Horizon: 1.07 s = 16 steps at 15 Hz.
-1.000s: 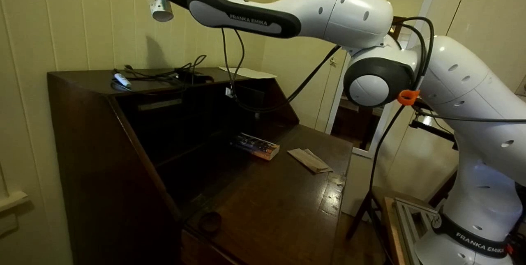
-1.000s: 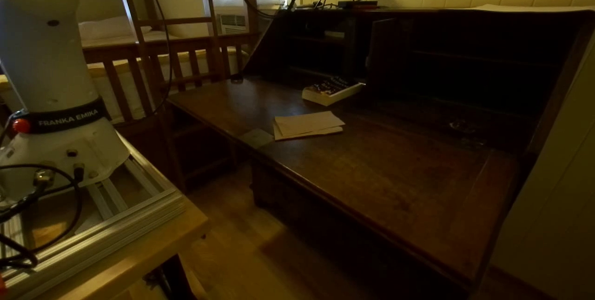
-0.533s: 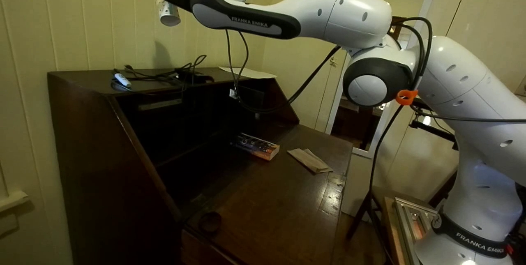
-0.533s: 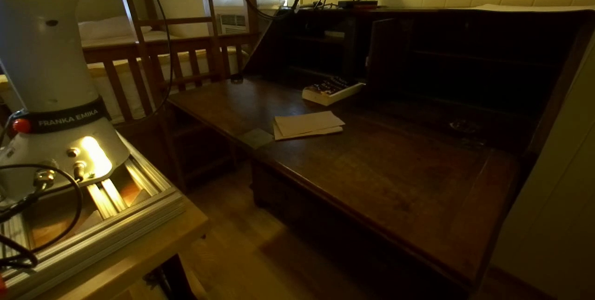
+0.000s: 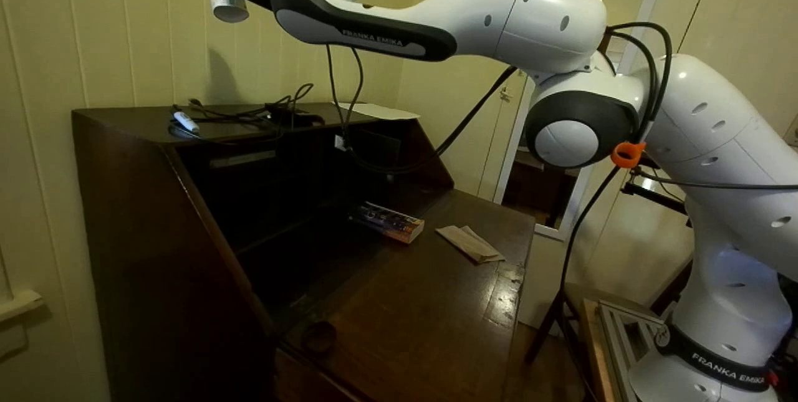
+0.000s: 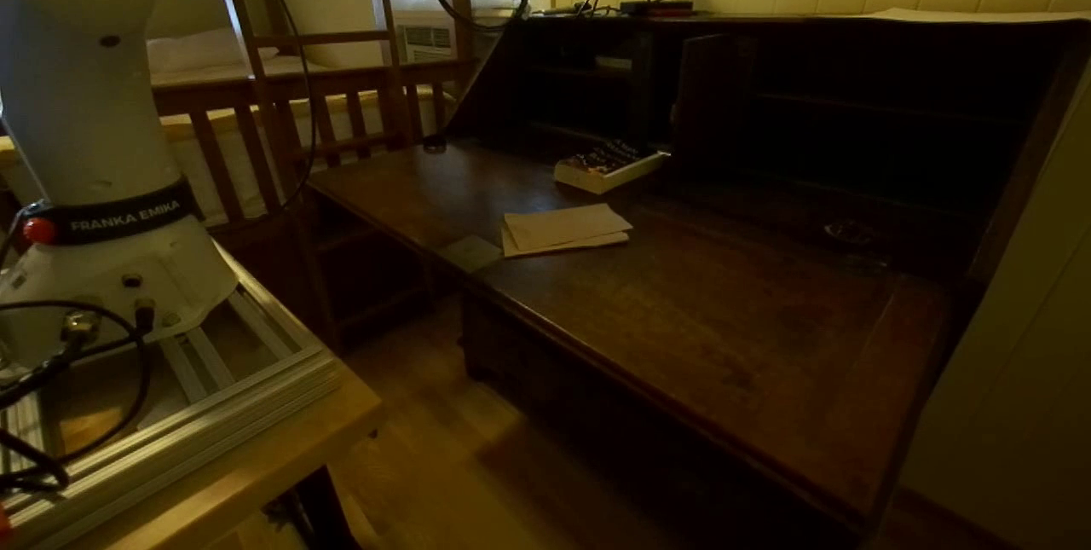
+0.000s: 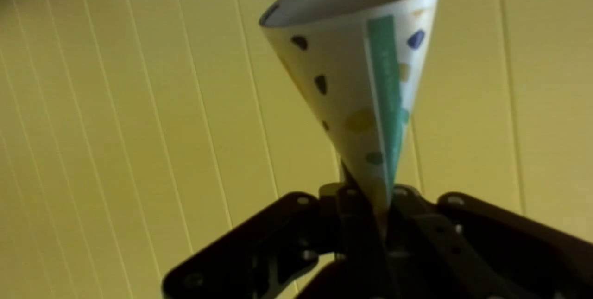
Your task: Put the paper cup on the top counter
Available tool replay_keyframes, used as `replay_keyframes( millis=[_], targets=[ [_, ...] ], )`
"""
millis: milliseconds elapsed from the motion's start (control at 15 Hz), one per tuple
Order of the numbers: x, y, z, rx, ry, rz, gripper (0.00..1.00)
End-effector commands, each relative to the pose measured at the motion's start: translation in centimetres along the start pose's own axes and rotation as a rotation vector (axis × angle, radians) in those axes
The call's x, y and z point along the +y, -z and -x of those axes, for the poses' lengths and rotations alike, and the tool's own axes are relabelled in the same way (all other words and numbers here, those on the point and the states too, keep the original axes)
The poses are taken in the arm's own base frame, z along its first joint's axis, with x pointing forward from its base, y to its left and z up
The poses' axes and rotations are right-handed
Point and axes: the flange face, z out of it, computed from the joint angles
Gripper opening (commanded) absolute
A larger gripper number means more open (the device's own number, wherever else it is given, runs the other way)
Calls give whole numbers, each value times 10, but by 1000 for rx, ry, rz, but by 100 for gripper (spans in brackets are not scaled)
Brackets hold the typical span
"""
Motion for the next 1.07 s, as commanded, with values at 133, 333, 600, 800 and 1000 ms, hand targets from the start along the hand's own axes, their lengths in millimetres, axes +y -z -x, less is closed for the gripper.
replay_keyframes(
  millis=[133,333,600,800,1000],
  targets=[
    [-36,42,10,185,-56,187,1],
    [-34,44,30,211,-50,349,1],
    [-42,40,75,177,28,410,1],
    [-54,38,111,163,136,379,1],
    [-53,35,117,137,109,379,5]
  ],
)
